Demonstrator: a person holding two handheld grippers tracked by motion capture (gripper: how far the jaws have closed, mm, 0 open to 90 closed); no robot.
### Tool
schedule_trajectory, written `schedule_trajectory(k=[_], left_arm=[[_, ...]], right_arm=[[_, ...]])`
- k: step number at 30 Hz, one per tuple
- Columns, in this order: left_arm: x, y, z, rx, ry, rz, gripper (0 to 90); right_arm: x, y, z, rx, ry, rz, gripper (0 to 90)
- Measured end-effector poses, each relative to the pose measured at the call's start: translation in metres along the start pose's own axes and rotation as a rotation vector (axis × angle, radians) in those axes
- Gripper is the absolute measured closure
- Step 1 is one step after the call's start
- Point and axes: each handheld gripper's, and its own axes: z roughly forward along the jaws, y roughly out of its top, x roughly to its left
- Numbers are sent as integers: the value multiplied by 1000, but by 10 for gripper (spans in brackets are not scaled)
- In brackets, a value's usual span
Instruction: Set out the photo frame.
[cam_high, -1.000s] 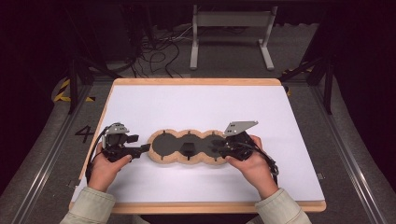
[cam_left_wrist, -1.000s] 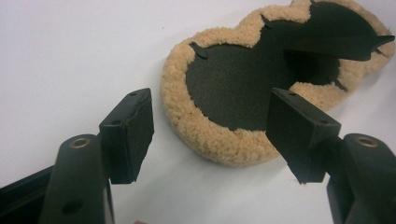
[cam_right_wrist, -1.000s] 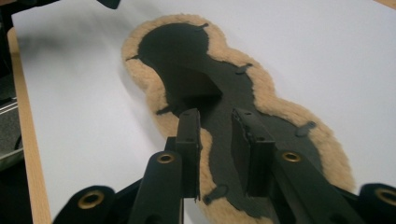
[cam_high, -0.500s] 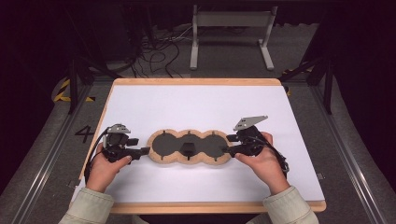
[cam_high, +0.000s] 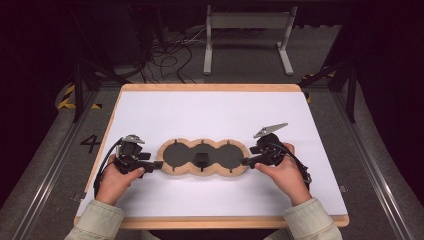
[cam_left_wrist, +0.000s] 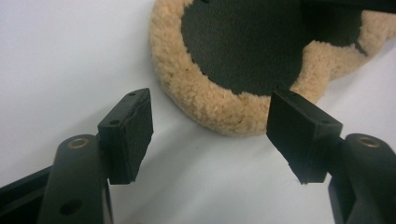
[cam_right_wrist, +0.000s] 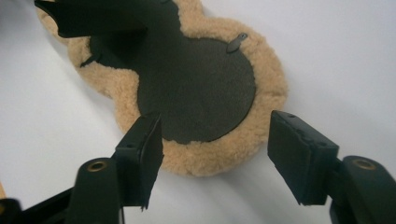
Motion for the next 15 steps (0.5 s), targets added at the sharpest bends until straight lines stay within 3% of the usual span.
schedule_trajectory(k=[7, 15], left_arm=[[5, -2, 8, 33, -40, -35, 255], [6, 0, 20, 59, -74, -43, 200]], right_arm=[[-6, -6, 14, 75, 36, 31, 265], [-8, -9, 25, 130, 79, 60, 206]])
